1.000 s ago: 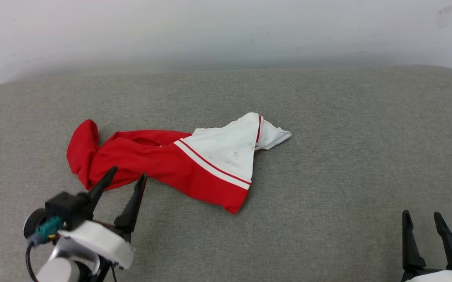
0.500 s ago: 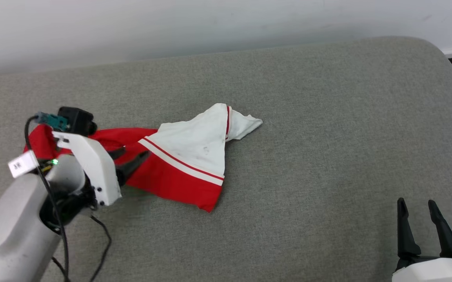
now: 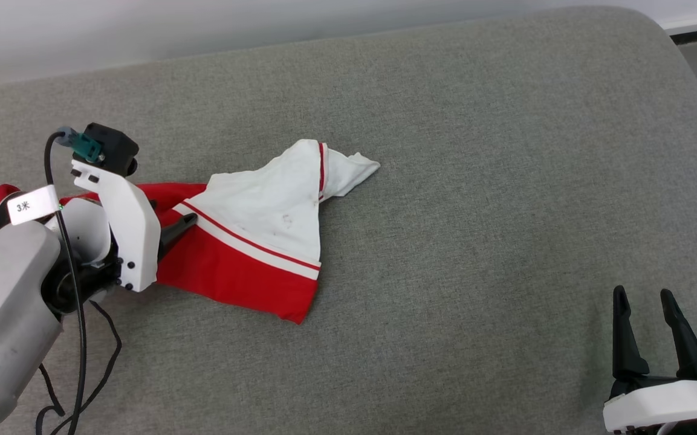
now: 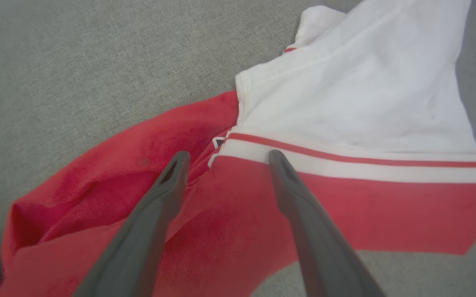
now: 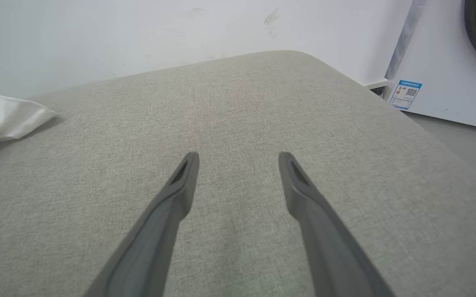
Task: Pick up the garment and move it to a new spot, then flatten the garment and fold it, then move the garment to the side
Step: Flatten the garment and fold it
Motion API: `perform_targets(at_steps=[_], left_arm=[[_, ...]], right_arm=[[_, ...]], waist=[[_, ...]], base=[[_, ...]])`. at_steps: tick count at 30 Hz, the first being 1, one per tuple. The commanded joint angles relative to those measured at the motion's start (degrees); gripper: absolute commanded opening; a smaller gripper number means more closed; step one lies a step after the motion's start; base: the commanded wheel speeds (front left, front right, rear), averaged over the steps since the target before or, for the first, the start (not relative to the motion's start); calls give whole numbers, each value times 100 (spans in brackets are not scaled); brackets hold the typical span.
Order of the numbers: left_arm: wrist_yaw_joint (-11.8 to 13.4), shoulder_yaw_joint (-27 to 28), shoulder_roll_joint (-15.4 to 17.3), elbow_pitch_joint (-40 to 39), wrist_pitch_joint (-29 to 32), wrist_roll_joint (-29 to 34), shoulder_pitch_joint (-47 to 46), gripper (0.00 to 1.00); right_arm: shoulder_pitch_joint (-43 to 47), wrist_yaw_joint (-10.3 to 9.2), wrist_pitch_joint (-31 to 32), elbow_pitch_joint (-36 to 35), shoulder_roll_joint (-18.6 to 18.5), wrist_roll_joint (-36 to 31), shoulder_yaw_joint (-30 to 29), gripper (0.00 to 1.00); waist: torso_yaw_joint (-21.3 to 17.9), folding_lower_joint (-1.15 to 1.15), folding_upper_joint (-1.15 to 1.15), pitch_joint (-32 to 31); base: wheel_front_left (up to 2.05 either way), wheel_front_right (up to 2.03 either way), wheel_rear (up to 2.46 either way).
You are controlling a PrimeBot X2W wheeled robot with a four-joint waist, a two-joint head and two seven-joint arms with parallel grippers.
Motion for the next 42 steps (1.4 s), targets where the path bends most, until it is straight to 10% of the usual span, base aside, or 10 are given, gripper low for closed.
perform_targets(at_steps=[1, 9, 13, 27, 42], left_arm=[[0, -93, 30, 55, -44, -51, -62, 100], [1, -653, 13, 388, -266, -647, -274, 97], [0, -846, 69, 231, -452, -960, -328, 0], [0, -1497, 501, -900, -2127, -1312, -223, 0], [74, -1626, 1881, -2954, -3773, -2183, 1406, 11]], right_arm=[[-73, -6, -14, -8, 6, 1, 8, 100], [-110, -6, -14, -17, 5, 7, 10, 100], [-42, -6, -14, -20, 6, 25, -41, 100], [155, -6, -13, 9, 5, -65, -173, 100], [468, -7, -14, 42, 3, -209, -405, 100]], waist=[[-18, -1, 0, 36], [-37, -1, 0, 95], [20, -1, 0, 82], [366, -1, 0, -148], [1028, -1, 0, -483]], base=[[0, 0, 0], [0, 0, 0], [0, 0, 0], [0, 0, 0], [0, 0, 0]])
